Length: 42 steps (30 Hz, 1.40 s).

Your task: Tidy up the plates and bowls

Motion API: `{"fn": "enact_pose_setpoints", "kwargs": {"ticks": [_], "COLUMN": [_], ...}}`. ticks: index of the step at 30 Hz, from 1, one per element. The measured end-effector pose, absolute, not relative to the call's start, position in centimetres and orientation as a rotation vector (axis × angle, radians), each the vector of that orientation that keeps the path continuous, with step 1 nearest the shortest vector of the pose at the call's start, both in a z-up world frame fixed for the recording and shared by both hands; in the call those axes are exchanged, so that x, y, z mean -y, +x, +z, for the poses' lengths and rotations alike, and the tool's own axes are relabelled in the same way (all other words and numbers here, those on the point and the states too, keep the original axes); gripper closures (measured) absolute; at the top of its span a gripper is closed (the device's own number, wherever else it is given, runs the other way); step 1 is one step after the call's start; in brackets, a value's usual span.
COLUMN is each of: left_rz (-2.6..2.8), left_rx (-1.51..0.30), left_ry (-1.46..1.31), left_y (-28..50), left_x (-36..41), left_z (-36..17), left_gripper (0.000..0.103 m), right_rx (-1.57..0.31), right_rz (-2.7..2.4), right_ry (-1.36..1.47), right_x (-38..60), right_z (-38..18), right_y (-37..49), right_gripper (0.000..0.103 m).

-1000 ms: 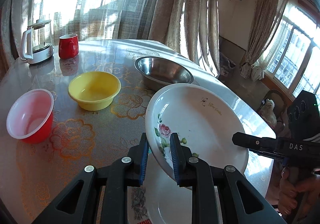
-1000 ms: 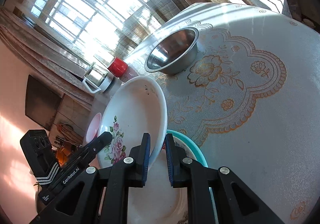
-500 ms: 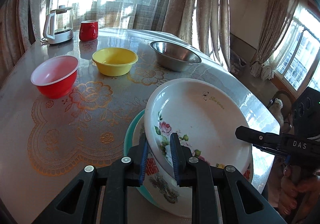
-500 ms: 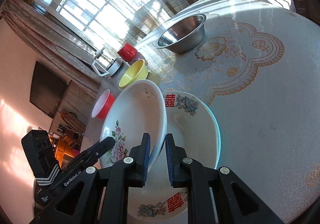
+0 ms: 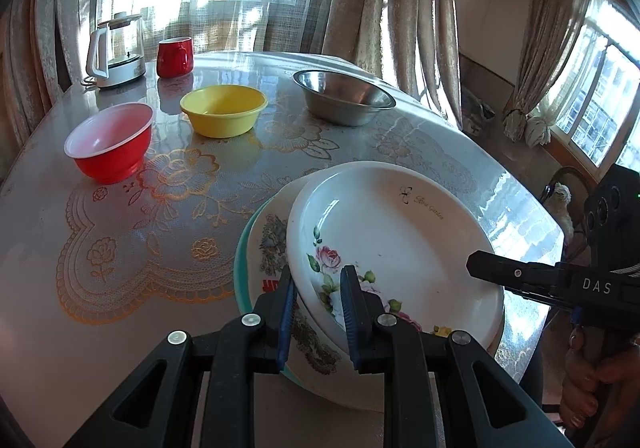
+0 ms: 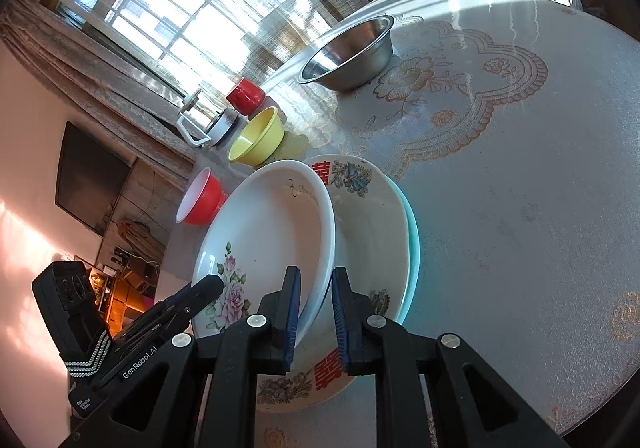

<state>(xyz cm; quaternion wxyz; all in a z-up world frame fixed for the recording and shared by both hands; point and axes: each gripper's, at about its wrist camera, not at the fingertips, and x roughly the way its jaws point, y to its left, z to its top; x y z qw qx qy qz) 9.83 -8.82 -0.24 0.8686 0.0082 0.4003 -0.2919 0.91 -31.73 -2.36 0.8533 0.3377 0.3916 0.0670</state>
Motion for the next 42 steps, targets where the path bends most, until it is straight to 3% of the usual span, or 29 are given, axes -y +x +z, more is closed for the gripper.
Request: {"fn": "enact_pose_setpoints", "kwargs": {"ticks": [27,31,42], "left_rz": [-0.567,-0.559,-0.549], "left_rx": [-0.959,-0.988,-1.004], "left_ry": [0.072,0.075,0.107], "left_y": [10.2,10.5,10.4], "left_x": [10.2,10.5,10.9], "left_z": [-0.2,0.1,0.2], "left_gripper": [0.078,0.071,0.071], "right_rx": [-0.999,-1.024,-1.035], "right_rz": [0.045,0.050,0.033], "right_ry": [0.676,0.672,0.692], "right_x": [31.6,31.3,31.4], "right_z": [-2.0,-1.9,-1.7], "right_y": [2.6,3.4,3.6], "right_gripper": [0.085,0.078,0.074]}}
